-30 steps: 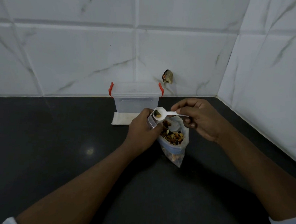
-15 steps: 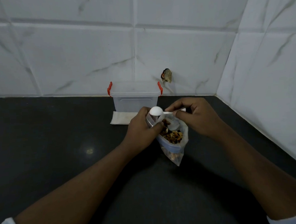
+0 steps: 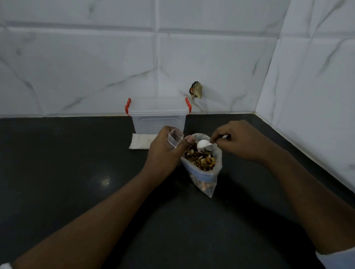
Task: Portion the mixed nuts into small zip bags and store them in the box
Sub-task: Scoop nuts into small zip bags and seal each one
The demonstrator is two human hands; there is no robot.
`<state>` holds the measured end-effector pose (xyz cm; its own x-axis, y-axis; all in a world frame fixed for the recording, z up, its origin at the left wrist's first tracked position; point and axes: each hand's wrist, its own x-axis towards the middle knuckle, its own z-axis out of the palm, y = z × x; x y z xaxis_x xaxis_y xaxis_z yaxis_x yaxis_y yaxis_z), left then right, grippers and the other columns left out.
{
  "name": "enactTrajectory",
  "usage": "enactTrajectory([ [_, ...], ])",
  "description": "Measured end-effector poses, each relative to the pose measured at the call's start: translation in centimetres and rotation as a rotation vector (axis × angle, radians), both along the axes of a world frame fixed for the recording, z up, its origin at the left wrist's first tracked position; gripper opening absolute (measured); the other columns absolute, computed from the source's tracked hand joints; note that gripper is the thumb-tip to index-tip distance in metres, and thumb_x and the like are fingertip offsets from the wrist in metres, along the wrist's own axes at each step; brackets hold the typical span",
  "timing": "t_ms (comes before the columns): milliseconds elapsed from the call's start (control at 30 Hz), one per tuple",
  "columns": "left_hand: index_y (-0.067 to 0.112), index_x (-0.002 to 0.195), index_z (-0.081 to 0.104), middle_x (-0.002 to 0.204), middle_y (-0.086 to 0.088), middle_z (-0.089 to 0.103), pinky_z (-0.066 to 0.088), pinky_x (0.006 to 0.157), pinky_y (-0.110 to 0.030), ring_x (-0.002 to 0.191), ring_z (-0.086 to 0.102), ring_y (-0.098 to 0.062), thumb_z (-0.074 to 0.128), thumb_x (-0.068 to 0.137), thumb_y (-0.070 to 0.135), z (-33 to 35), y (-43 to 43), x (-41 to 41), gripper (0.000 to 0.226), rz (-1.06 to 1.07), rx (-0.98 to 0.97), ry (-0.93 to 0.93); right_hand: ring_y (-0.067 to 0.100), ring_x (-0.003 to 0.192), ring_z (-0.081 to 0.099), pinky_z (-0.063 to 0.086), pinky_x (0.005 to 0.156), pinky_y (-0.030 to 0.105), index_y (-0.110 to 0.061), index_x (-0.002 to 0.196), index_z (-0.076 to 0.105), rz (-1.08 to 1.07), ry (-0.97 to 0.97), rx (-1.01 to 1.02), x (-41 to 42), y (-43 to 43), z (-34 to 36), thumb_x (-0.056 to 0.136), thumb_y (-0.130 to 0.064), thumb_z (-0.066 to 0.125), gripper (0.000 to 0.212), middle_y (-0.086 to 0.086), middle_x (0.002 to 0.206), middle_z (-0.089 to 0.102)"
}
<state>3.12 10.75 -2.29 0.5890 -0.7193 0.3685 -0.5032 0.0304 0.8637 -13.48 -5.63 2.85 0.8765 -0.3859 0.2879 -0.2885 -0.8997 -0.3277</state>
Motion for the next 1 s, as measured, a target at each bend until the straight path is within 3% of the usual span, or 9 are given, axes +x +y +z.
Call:
enactTrajectory([
  [100,0.026,0.116,0.054,0.102,0.019,0.057,0.040,0.070,-0.011,0.094,0.056,0.005,0.056,0.074,0.072,0.3,0.1,-0.1,0.062,-0.029,0.031,-0.038,0.008,0.078,0.066,0.053,0.068,0.031,-0.027,0.100,0.080,-0.011,0.057,0.013,0.3,0.1,-0.3,0.092,-0.015,0.063,0.023,-0.010,0.088,0.072],
  [200,0.028,0.119,0.053,0.106,0.018,0.059,0.044,0.071,-0.012,0.096,0.058,0.004,0.064,0.075,0.070,0.1,0.1,-0.1,0.063,-0.044,0.047,-0.035,0.002,0.081,0.067,0.048,0.068,0.022,-0.028,0.096,0.080,-0.013,0.052,0.093,0.4,0.4,-0.3,0.092,-0.016,0.064,0.020,-0.016,0.088,0.072],
  [333,0.029,0.118,0.054,0.109,0.014,0.062,0.055,0.081,-0.022,0.101,0.062,-0.002,0.078,0.087,0.036,-0.5,-0.1,0.5,0.040,-0.072,0.053,0.003,0.002,0.072,0.066,0.047,0.063,0.018,-0.032,0.086,0.079,-0.066,-0.063,0.189,0.8,0.2,-0.9,0.090,-0.016,0.065,0.023,-0.023,0.078,0.072],
  [467,0.028,0.120,0.055,0.112,0.015,0.060,0.051,0.083,-0.022,0.106,0.060,-0.003,0.072,0.090,0.018,-0.5,-0.1,0.7,0.037,-0.096,0.063,0.010,0.007,0.052,0.049,0.040,0.048,0.020,-0.014,0.086,0.080,-0.181,-0.189,0.625,1.0,-0.2,-1.8,0.094,-0.007,0.062,0.021,-0.004,0.067,0.068],
  [567,0.027,0.122,0.056,0.114,0.015,0.060,0.053,0.088,-0.027,0.108,0.059,-0.005,0.070,0.090,0.017,-0.4,-0.1,0.7,0.036,-0.099,0.069,0.024,0.009,0.052,0.043,0.033,0.043,0.019,-0.005,0.088,0.079,-0.250,-0.246,0.844,1.0,-0.7,-2.0,0.095,-0.002,0.058,0.022,0.016,0.082,0.071],
  [667,0.027,0.123,0.055,0.114,0.016,0.059,0.050,0.083,-0.021,0.107,0.059,-0.003,0.071,0.091,0.020,-0.4,-0.1,0.6,0.036,-0.092,0.071,0.018,0.008,0.051,0.044,0.031,0.040,0.019,0.000,0.093,0.075,-0.293,-0.312,0.984,1.1,-1.1,-2.1,0.096,-0.001,0.055,0.021,0.024,0.096,0.076],
  [833,0.030,0.121,0.054,0.108,0.021,0.058,0.042,0.070,-0.009,0.099,0.056,0.006,0.071,0.092,0.022,-0.3,-0.1,0.5,0.034,-0.080,0.074,0.001,0.009,0.052,0.039,0.026,0.040,0.019,0.002,0.096,0.070,-0.252,-0.420,1.119,0.8,-1.3,-1.8,0.095,0.002,0.052,0.017,0.030,0.097,0.074],
  [1000,0.029,0.117,0.056,0.107,0.017,0.061,0.043,0.073,-0.012,0.099,0.058,0.003,0.073,0.091,0.025,-0.4,-0.1,0.3,0.031,-0.067,0.066,-0.028,0.006,0.048,0.036,0.023,0.041,0.017,0.004,0.101,0.066,-0.037,-0.539,1.296,1.1,0.1,-0.8,0.097,0.005,0.048,0.018,0.024,0.087,0.072],
])
